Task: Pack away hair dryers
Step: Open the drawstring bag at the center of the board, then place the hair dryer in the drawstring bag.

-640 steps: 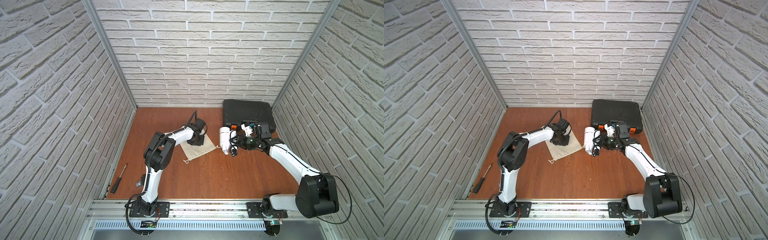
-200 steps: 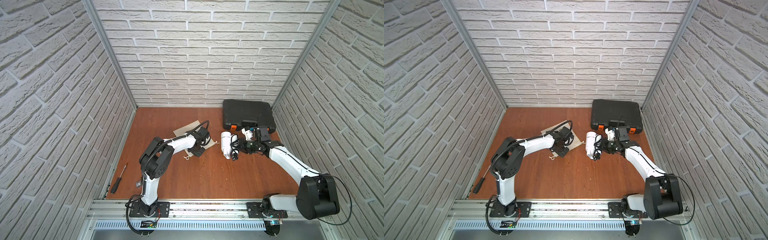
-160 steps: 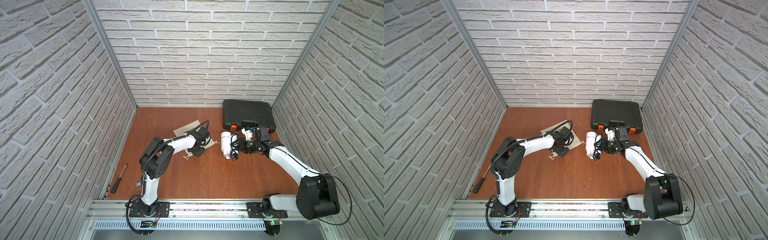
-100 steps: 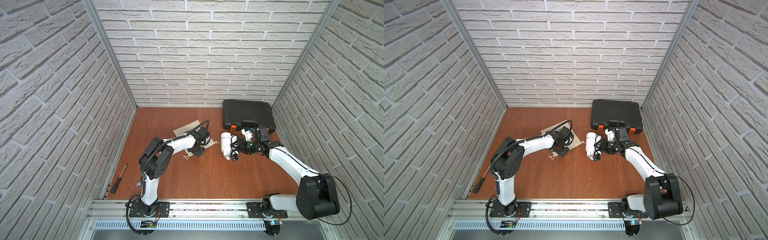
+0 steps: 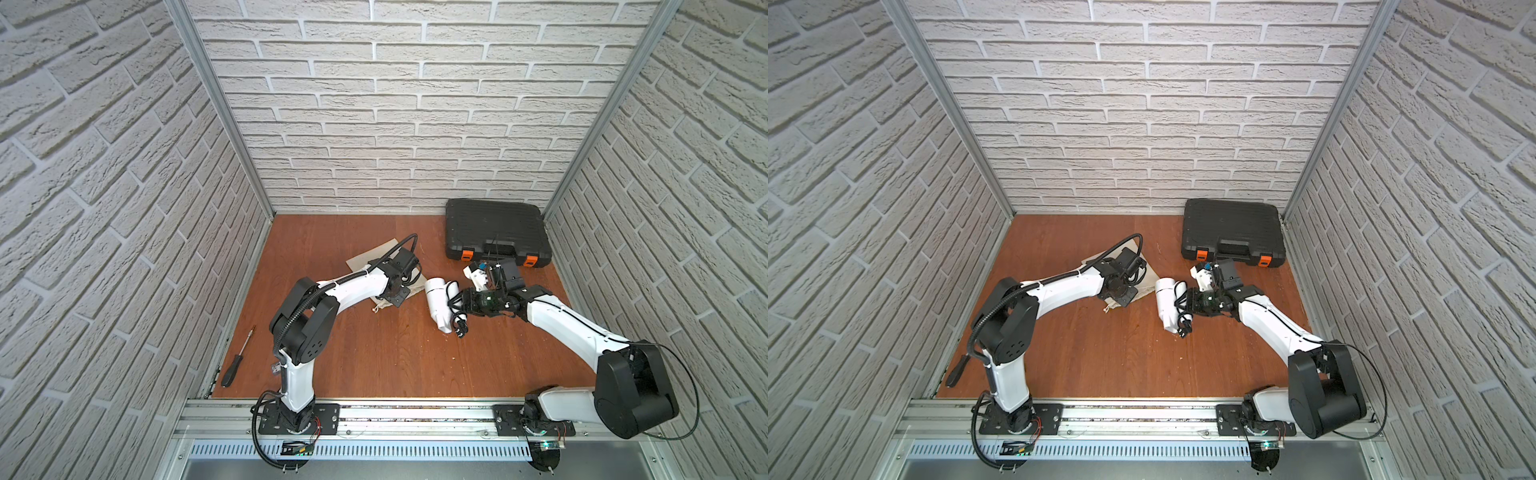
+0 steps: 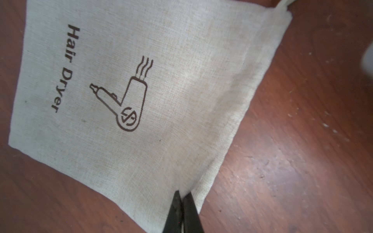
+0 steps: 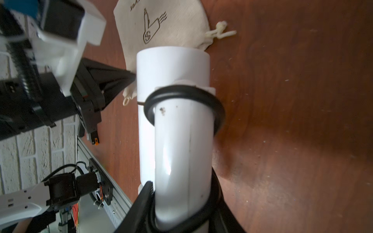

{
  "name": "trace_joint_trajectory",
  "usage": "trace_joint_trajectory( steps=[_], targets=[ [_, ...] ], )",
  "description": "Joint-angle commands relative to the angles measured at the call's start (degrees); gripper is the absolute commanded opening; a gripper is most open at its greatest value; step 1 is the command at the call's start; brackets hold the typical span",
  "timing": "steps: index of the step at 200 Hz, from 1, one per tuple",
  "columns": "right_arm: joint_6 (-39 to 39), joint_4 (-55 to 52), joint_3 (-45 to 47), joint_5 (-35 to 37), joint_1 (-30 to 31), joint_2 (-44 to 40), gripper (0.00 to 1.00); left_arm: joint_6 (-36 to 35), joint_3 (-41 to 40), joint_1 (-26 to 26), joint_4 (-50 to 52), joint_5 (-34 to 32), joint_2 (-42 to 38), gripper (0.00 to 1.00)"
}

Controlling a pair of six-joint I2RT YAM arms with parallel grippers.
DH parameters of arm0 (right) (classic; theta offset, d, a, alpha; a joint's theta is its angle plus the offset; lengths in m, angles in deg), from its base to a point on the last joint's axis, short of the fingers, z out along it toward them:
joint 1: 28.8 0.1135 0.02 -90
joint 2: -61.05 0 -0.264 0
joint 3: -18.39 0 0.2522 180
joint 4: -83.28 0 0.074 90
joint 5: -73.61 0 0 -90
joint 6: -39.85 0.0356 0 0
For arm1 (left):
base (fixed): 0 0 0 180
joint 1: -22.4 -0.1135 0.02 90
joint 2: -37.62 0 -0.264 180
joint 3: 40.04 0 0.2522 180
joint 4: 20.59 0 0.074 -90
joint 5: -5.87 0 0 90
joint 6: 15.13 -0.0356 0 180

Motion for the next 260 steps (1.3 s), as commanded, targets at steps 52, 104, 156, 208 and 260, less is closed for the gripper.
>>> trace_joint_trajectory(
  steps=[52,104,156,208,260],
  targets=[
    [-2.4,6.7,-1.6,-0.8,6.4,2.2,0.03,0.0,4.9,0.6,-7.5,-4.8,-1.2,0.0],
    [-0.1,10.7,-2.9,1.0,8.8,4.7,0.03,-0.6,2.1,2.7,-15.2,-3.4,-3.9,0.0],
    [0.5,12.0,-4.8,3.9,10.2,7.8,0.03,-2.2,-1.4,5.3,-23.9,-0.7,-6.7,0.0],
    [0.0,11.3,-4.3,5.0,10.0,5.7,0.03,-3.4,-4.2,5.4,-23.2,-2.7,-7.7,0.0],
    [0.1,10.1,-1.6,3.8,8.9,1.9,0.03,-2.2,-5.3,4.1,-21.3,-4.6,-7.9,0.0]
  ],
)
